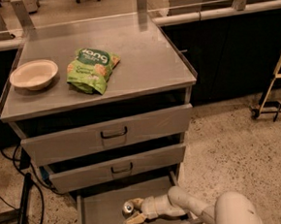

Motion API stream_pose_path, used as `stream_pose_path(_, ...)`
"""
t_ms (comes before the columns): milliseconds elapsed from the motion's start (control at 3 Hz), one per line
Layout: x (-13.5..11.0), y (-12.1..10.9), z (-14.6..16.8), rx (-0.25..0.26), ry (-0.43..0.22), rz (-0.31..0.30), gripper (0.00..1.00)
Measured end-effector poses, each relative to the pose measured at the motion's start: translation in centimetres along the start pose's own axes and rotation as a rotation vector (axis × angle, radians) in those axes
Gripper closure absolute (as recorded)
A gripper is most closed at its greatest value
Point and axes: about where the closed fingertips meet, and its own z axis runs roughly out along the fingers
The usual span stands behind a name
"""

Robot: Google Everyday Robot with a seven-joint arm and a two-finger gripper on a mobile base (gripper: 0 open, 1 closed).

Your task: Pick redbull can from bottom drawer and place on counter

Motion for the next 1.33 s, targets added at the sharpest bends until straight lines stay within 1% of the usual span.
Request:
stream_pose_path(667,0.0,0.0,0.0,0.0,0.0,0.0,0.84)
stream_pose_path(1000,0.0,0.0,0.0,0.0,0.0,0.0,1.0)
stream_pose_path(1333,-1.7,0.6,-0.2,0.02,-0.007,-0.019,1.0)
